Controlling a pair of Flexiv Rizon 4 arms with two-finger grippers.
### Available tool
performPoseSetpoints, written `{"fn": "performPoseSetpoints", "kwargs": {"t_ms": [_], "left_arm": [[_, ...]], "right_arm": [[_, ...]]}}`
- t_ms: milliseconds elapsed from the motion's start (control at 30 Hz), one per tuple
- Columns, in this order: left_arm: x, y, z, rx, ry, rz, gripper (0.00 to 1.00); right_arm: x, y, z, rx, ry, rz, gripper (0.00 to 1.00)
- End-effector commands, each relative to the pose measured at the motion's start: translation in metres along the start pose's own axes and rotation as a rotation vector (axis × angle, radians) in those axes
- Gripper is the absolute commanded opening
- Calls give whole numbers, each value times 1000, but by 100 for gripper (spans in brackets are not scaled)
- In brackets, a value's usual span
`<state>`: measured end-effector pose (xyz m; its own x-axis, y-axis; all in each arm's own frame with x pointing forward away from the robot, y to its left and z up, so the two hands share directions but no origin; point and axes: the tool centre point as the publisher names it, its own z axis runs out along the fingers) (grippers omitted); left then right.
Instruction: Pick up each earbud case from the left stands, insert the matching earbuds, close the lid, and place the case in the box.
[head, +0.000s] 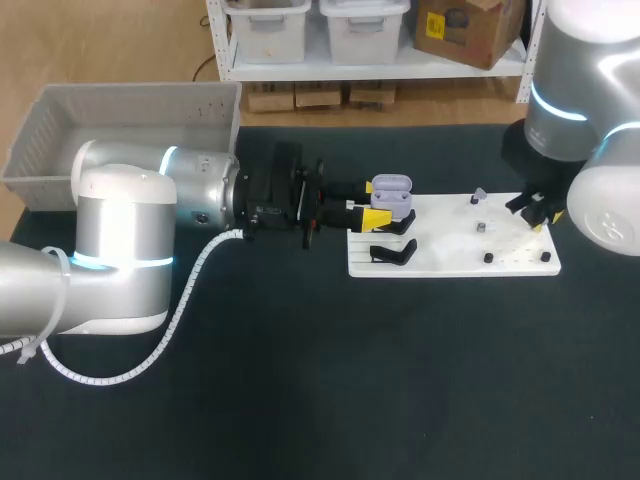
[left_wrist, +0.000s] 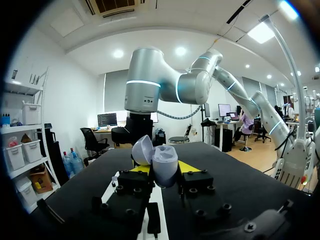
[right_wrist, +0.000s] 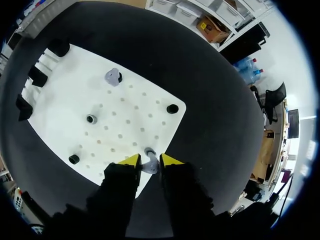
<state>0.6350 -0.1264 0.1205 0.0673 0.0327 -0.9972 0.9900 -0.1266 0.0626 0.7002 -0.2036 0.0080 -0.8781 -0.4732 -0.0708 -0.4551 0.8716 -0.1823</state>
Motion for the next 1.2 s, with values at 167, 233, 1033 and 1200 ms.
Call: {"fn": "performPoseSetpoints", "kwargs": {"t_ms": [167,233,1033,1200], "left_arm": [[1,-1,0,-5,-2,3,0],[1,-1,0,-5,-2,3,0],[1,-1,0,-5,-2,3,0],[1,-1,0,-5,-2,3,0]], "right_arm": [[1,0,-2,15,-9,7,0],[3,1,-7,15,-11,8,0],[17,34,-120,67,118,190,0],[22,44,-125,37,122,200,0]]}}
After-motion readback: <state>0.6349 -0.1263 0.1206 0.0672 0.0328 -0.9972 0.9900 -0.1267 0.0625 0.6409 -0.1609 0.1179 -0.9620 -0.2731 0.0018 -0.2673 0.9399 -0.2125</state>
